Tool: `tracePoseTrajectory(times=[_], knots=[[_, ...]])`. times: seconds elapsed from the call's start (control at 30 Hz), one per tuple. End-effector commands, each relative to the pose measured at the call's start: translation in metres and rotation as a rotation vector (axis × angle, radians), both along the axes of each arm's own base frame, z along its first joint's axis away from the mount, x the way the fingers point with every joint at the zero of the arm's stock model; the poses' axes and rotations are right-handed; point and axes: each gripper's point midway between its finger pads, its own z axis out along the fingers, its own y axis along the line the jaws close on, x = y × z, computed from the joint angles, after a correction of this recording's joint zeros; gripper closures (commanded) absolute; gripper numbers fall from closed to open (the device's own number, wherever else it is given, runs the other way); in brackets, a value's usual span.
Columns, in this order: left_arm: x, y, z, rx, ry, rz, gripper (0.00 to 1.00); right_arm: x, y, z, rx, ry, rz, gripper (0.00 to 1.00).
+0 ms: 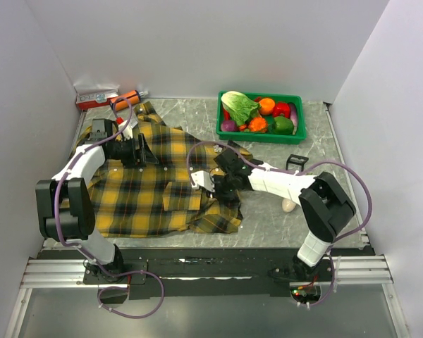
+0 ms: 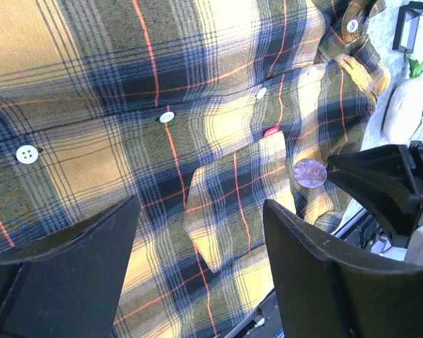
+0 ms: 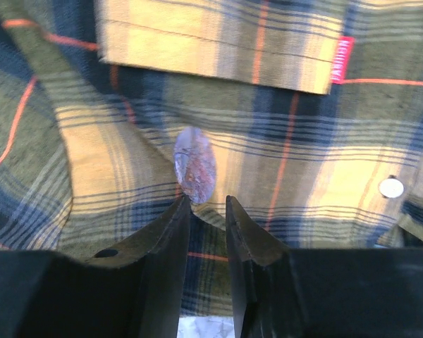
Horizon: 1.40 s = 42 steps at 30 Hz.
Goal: Remove the brooch from the garment
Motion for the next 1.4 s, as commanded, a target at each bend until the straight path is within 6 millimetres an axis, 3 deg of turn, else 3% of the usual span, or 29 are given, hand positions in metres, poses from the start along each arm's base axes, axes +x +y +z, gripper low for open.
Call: tracePoseTrajectory(times=[0.0,0.17,0.37,0.6,0.8,1.1,1.23,1.37], knots=[[0.008,0.000,0.010,0.001,-0.044,-0.011,0.24,0.014,0.015,0.020,0.031,-0.004,-0.085,0.64],[0.006,-0.002,0.011,-0.013,-0.044,-0.012,0.24,-0.007,0.026,0.041,0.114,0.092,-0.055,0.54],[0.005,-0.003,0.012,-0.013,-0.047,-0.014,0.24,-0.029,0.029,0.035,0.095,0.228,-0.009,0.48],[0.004,-0.002,0.011,-0.011,-0.046,-0.009,0.24,-0.021,0.030,0.014,0.006,0.206,-0.036,0.48],[0.004,-0.001,0.013,-0.006,-0.056,-0.011,0.23,-0.007,0.030,0.008,-0.041,0.146,-0.075,0.53],[0.003,-0.006,0.011,-0.040,-0.040,-0.019,0.24,0.011,0.027,0.014,-0.059,0.088,-0.182,0.65],[-0.016,-0.019,0.003,-0.090,-0.004,-0.030,0.24,0.014,0.027,0.011,-0.068,0.104,-0.239,0.75],[-0.032,-0.040,0.006,-0.159,-0.016,-0.066,0.23,0.027,0.029,0.014,-0.045,0.072,-0.320,0.85]])
